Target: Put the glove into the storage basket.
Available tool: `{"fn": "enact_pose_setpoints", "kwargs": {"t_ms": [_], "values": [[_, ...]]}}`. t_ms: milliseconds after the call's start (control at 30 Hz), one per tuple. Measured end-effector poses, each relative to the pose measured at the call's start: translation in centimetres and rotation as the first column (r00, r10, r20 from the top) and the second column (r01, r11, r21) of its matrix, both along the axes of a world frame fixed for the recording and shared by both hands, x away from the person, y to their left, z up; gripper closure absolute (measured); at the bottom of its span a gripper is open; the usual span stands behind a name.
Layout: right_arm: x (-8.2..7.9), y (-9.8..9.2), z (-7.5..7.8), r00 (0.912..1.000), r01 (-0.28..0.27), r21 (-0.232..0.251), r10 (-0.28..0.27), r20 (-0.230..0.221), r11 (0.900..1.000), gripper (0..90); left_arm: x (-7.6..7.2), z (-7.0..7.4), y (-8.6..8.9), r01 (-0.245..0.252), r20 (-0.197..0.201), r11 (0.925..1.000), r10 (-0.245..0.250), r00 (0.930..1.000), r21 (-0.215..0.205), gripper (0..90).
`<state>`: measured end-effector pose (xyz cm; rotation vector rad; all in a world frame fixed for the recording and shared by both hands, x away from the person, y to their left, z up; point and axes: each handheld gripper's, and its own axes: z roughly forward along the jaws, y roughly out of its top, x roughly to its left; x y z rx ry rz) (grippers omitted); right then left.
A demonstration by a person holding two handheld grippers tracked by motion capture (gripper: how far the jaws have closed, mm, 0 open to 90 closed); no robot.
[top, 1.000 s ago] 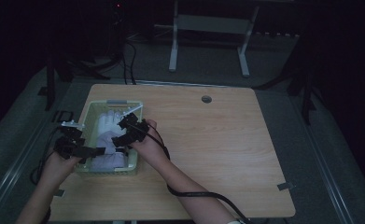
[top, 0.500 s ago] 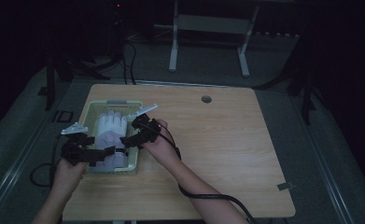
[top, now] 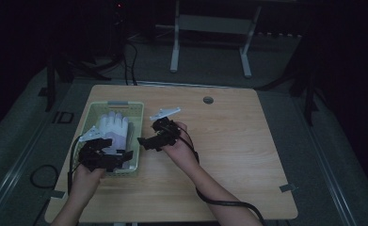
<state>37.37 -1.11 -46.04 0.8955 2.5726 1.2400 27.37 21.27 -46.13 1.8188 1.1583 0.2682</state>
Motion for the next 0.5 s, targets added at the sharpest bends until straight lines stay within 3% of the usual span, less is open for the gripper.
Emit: {"fn": "enact_pose_setpoints", "kwargs": {"t_ms": [133,200,267,367,500], "values": [[0.0,-1.8,-0.1,0.9999,0.016,0.002,-0.016,0.001,1.000,14.2,-0.5,-0.1,-1.4,0.045,0.029,0.9989,-0.044,0.9986,-0.015,0.4],[-0.1,-2.6,-0.2,0.9997,0.024,0.007,-0.024,0.000,1.000,14.2,-0.7,-0.2,-2.3,0.101,0.048,0.9947,-0.100,0.9939,-0.019,0.4],[-0.3,-3.4,-0.3,0.9997,0.023,0.013,-0.023,-0.006,1.000,14.2,-1.0,-0.3,-3.4,0.145,0.051,0.9894,-0.145,0.9880,0.008,0.4],[-0.7,-4.4,-0.5,0.9997,0.026,0.001,-0.026,-0.001,1.000,14.2,-1.3,-0.5,-4.6,0.192,0.045,0.9814,-0.191,0.9805,-0.011,0.4],[-1.0,-5.7,-0.9,0.9995,0.030,-0.001,-0.030,-0.004,1.000,14.2,-1.6,-0.6,-6.0,0.224,0.051,0.9746,-0.224,0.9733,0.006,0.4]]}}
